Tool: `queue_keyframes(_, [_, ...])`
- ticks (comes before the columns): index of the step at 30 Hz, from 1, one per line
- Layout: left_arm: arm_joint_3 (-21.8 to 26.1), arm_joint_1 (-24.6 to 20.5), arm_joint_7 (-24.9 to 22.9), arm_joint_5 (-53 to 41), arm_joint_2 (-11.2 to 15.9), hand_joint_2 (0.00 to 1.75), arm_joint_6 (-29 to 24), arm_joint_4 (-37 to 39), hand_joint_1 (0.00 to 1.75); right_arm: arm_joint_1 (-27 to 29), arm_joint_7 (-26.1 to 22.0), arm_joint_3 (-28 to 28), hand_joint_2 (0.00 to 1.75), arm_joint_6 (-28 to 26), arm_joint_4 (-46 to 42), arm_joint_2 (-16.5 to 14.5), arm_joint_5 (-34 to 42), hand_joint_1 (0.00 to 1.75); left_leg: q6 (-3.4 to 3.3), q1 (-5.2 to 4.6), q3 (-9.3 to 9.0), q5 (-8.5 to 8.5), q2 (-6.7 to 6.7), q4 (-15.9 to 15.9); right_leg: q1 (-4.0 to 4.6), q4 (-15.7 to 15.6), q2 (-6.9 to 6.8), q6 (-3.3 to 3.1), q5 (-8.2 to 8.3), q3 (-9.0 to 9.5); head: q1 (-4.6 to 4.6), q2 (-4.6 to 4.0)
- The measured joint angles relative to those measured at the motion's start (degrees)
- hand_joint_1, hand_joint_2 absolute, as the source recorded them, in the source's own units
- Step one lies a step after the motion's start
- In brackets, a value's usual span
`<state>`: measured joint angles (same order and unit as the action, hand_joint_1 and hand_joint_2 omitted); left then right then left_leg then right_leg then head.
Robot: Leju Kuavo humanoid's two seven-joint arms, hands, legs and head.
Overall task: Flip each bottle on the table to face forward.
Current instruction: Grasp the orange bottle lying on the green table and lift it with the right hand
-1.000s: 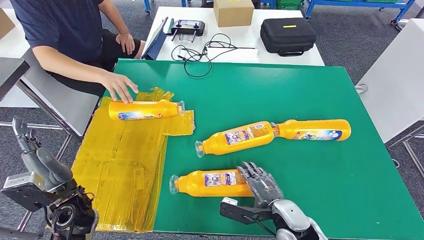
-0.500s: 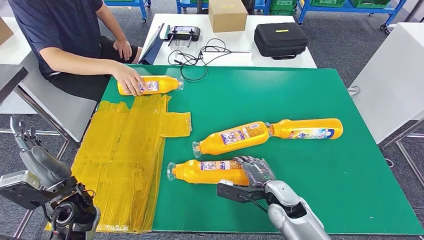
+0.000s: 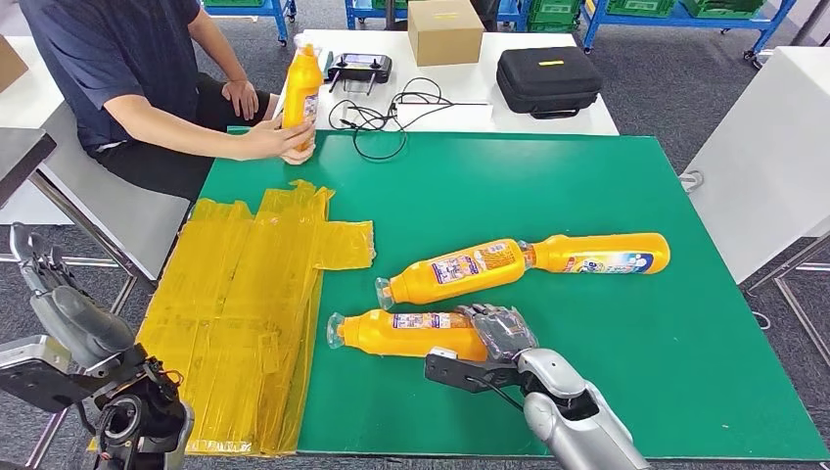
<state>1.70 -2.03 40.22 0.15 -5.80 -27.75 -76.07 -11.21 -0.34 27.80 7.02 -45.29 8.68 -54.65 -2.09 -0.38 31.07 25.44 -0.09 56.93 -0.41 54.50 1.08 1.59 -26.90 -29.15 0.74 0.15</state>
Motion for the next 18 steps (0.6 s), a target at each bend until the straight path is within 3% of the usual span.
queue_keyframes(4, [0.2, 0.0, 0.0, 1.9, 0.0, 1.75, 3.0, 0.0, 0.0, 0.4, -5.4, -0.7, 1.75, 2.0, -0.9, 0.3, 6.9, 1.75, -0.01, 0.0, 0.03, -0.01, -0.05, 0.0, 0.0, 0.0, -0.01, 0.01, 0.0, 0.0, -0.01, 0.0])
queue_keyframes(7, [1.2, 0.0, -1.0, 7.6, 0.1, 1.75, 11.2, 0.7, 0.0, 3.9, -12.7, -2.8, 1.75, 9.3, -6.9, 1.6, 21.6, 1.75, -0.13, -0.03, 0.48, -0.19, -0.27, 0.0, -0.02, 0.0, -0.25, 0.06, 0.05, 0.07, -0.01, 0.0])
queue_keyframes(9, [1.9, 0.4, -3.0, 12.9, 0.3, 1.75, 19.4, 1.5, 0.0, 7.5, -16.9, -4.3, 1.75, 14.2, -13.1, 2.8, 32.8, 1.75, -0.22, -0.05, 1.15, -0.43, -0.47, 0.1, -0.04, 0.1, -0.49, 0.19, 0.17, -0.16, 0.02, 0.0])
queue_keyframes(12, [2.4, 1.3, -6.4, 20.3, 0.6, 1.75, 33.0, 2.3, 0.0, 9.2, -22.1, -6.8, 1.75, 17.2, -21.1, 4.0, 45.8, 1.75, -0.24, -0.04, 1.64, -0.55, -0.45, 0.1, -0.05, 0.1, -0.52, 0.27, 0.25, -0.7, 0.03, 0.0])
queue_keyframes(15, [2.4, 2.5, -8.7, 24.5, 0.6, 1.75, 41.0, 2.4, 0.0, 9.8, -24.7, -8.4, 1.75, 15.8, -26.8, 4.0, 49.6, 1.75, -0.21, -0.05, 1.72, -0.51, -0.43, 0.1, -0.07, 0.1, -0.5, 0.25, 0.21, -0.78, -0.01, 0.0])
queue_keyframes(18, [1.9, 4.2, -10.0, 26.3, 0.4, 1.75, 44.2, 1.5, 0.0, 10.7, -26.1, -8.6, 1.75, 13.0, -30.4, 2.6, 49.6, 1.75, -0.19, -0.05, 1.82, -0.48, -0.43, 0.1, -0.07, 0.1, -0.49, 0.24, 0.2, -0.91, 0.03, 0.0])
